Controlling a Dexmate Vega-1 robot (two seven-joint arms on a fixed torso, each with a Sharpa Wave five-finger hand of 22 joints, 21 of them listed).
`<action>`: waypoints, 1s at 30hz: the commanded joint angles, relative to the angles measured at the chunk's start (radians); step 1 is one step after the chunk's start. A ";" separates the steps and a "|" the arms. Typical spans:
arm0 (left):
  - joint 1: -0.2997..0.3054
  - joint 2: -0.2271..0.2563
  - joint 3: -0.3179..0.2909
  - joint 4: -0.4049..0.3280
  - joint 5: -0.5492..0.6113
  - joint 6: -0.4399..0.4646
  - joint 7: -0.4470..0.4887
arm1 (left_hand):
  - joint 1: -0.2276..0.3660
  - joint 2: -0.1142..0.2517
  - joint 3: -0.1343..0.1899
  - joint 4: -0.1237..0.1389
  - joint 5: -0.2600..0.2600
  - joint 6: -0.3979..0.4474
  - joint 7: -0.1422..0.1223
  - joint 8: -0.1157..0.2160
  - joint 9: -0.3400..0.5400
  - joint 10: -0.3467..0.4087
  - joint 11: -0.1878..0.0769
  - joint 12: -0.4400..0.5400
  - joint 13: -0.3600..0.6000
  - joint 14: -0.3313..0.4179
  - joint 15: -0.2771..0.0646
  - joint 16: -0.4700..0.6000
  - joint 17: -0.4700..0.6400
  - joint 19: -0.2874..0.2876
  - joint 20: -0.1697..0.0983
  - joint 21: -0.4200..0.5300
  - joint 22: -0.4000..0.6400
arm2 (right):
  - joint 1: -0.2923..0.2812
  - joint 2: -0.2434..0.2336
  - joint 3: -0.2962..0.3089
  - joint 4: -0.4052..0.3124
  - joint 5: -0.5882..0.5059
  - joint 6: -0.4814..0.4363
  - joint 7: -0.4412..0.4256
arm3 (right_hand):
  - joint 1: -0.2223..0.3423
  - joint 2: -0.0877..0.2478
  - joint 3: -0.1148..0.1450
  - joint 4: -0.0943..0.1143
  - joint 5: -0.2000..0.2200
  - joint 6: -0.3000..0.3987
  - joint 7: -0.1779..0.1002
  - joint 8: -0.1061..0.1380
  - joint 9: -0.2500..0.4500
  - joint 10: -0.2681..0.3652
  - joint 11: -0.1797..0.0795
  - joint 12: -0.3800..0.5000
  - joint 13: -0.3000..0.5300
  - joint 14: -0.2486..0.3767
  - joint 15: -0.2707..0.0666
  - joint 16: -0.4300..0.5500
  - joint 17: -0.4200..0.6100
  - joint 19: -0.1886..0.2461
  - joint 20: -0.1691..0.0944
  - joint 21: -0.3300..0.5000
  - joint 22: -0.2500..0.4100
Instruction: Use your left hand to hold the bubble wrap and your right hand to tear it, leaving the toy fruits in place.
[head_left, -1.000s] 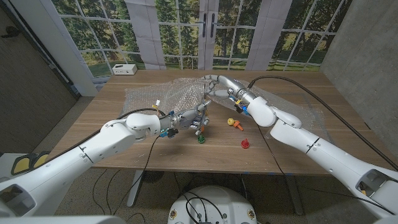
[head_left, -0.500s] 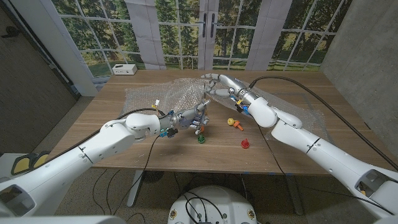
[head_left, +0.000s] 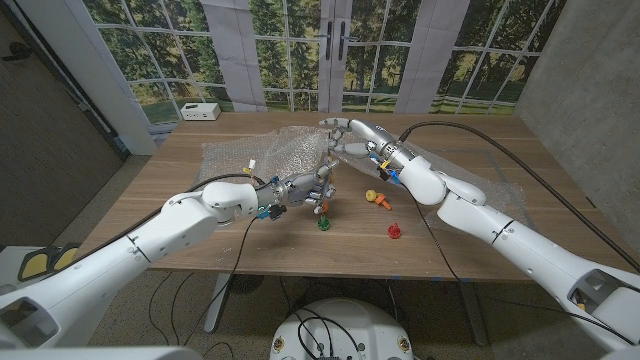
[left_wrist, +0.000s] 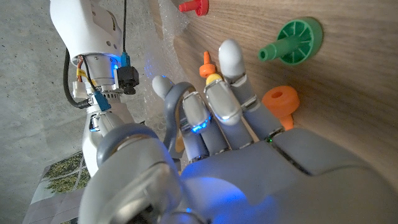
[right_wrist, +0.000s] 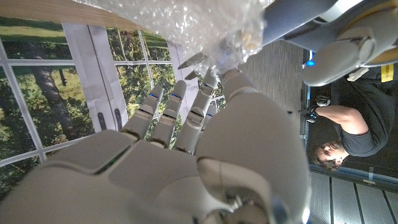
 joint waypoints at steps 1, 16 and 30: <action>0.018 -0.014 -0.011 0.019 -0.013 -0.042 0.005 | 0.111 0.018 0.176 0.017 0.005 -0.019 0.003 0.252 -0.001 -0.027 -0.001 -0.001 0.001 -0.026 0.001 -0.007 -0.001 -0.025 0.008 0.016 0.014 | 0.005 0.006 0.004 0.024 -0.029 0.047 -0.013 | 0.020 0.006 0.000 0.000 -0.008 0.003 -0.010 0.002 0.005 0.012 -0.015 0.004 0.002 -0.006 -0.184 -0.002 0.002 0.002 -0.006 -0.004 0.002; 0.021 0.005 -0.010 -0.008 0.025 -0.040 0.027 | 0.217 -0.005 0.588 0.022 -0.105 -0.109 0.017 0.358 0.219 -0.078 0.009 0.003 0.001 -0.069 0.003 -0.017 -0.001 -0.081 0.020 0.056 0.018 | 0.002 0.006 0.003 0.030 -0.109 0.054 -0.071 | 0.024 0.010 -0.003 0.002 -0.016 0.002 -0.012 0.001 0.006 0.006 -0.014 0.003 -0.003 -0.005 -0.184 -0.003 0.005 0.003 -0.014 -0.003 0.002; 0.043 -0.003 -0.031 -0.003 0.013 -0.063 0.055 | 0.192 -0.011 0.633 0.029 -0.122 -0.126 0.011 0.407 0.256 -0.083 0.002 0.003 0.001 -0.074 0.004 -0.017 -0.001 -0.089 0.016 0.070 0.011 | 0.008 0.005 -0.008 0.045 -0.174 0.080 -0.116 | 0.028 0.012 -0.006 0.003 -0.025 0.001 -0.015 0.000 0.006 0.002 -0.014 0.002 -0.009 -0.001 -0.185 -0.004 0.008 0.005 -0.019 -0.001 0.002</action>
